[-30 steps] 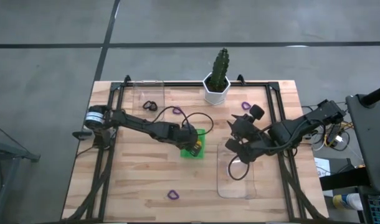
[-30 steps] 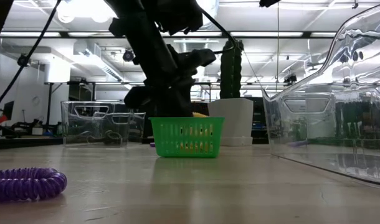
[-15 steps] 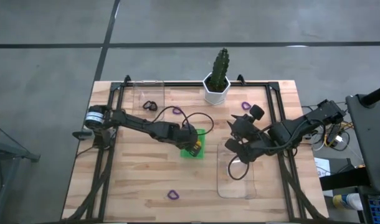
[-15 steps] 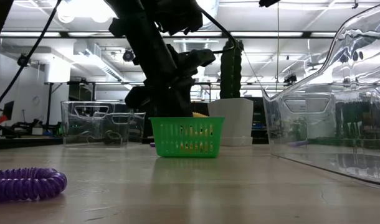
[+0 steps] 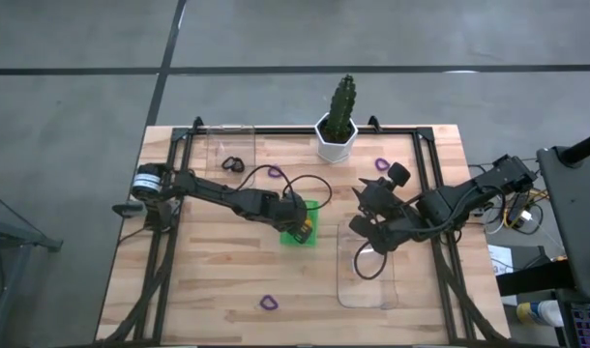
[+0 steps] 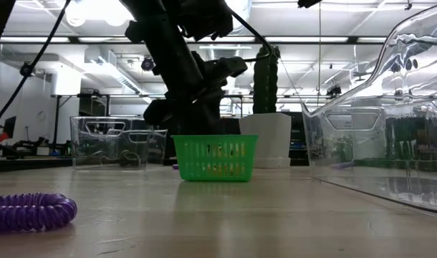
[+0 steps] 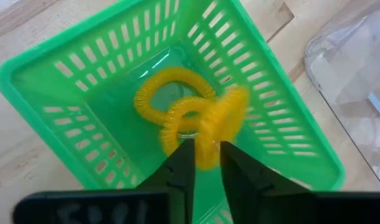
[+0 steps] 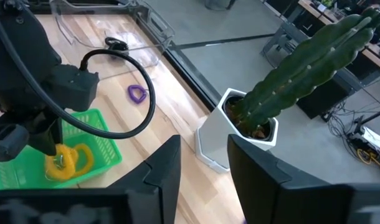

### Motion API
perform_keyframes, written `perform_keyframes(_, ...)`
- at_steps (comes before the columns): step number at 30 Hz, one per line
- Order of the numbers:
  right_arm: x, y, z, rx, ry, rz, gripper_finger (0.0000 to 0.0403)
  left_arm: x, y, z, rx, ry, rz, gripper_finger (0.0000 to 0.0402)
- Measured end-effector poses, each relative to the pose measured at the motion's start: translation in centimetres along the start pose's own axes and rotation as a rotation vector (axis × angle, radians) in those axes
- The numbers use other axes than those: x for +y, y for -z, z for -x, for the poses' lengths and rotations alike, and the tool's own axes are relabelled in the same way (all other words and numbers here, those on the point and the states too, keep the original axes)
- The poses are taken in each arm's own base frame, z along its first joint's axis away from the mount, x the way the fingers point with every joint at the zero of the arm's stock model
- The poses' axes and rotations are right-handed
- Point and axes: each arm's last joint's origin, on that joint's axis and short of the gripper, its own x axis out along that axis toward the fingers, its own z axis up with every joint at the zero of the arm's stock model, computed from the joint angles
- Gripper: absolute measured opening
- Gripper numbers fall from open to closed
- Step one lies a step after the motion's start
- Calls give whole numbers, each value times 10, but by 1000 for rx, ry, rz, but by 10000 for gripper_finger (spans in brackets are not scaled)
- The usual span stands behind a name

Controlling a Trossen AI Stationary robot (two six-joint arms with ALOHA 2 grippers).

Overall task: Sort spring keychains
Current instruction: Put the orange spring keychain into the green bin, then put the right purple spring keychain into the bottom transparent bin

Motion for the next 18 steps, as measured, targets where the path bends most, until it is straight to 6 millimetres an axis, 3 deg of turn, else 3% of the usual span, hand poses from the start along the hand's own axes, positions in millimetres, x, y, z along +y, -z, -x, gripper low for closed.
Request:
perform_keyframes(10,0,0,0,0,1,-1,127,-2,-4,2,4,16,-44,163)
perform_keyframes(14,-6,-2,-9,28,25,-71,127,-7,-18,19,-45,63,-48,169)
perform_keyframes(18,-24,-4,-28,178,13,-135,124,-10,-33,47,-116,120,-75,169)
